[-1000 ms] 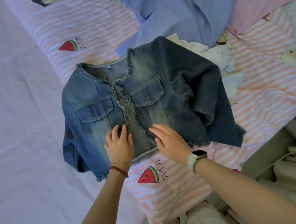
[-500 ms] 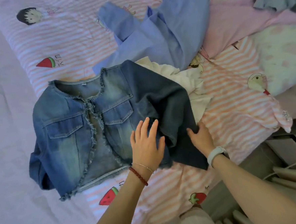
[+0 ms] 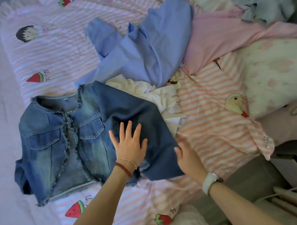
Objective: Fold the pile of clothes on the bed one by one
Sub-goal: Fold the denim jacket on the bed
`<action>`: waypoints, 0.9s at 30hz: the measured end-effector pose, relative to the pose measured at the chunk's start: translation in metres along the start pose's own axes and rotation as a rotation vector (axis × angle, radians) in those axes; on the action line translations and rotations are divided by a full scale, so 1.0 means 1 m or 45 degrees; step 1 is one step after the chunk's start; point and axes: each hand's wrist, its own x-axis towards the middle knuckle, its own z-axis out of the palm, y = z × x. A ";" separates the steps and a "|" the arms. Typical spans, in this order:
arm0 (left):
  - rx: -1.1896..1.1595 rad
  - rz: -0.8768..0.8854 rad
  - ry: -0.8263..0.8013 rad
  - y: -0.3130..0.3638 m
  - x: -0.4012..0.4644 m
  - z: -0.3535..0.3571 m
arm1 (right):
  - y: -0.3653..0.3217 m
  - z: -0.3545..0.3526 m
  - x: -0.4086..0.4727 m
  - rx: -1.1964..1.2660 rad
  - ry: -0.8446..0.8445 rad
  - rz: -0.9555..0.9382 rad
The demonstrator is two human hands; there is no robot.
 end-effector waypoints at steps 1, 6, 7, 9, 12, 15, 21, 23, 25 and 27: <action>-0.012 0.001 -0.014 0.005 0.000 -0.004 | 0.000 -0.019 0.001 0.038 0.114 -0.008; -0.204 0.041 0.030 0.040 0.014 -0.030 | -0.008 -0.137 0.017 -0.249 0.442 -0.228; -0.187 0.088 0.039 0.047 0.021 -0.035 | -0.011 -0.160 0.024 -0.349 0.496 -0.268; -0.126 0.167 0.017 0.060 0.036 -0.048 | -0.017 -0.199 0.040 -0.536 0.579 -0.307; -0.091 0.256 0.050 0.080 0.063 -0.059 | -0.022 -0.238 0.075 -0.776 0.649 -0.267; 0.044 0.296 -0.065 0.090 0.088 -0.052 | -0.003 -0.240 0.108 -0.834 0.733 -0.205; 0.128 0.362 -0.203 0.109 0.126 -0.038 | 0.055 -0.170 0.083 0.048 0.824 0.069; 0.113 0.388 -0.208 0.118 0.141 -0.035 | 0.071 -0.145 0.075 0.335 0.745 0.249; 0.083 0.379 -0.213 0.127 0.153 -0.031 | 0.081 -0.128 0.081 0.635 0.664 0.489; 0.106 0.365 -0.176 0.136 0.155 -0.025 | 0.078 -0.123 0.091 1.012 0.664 0.687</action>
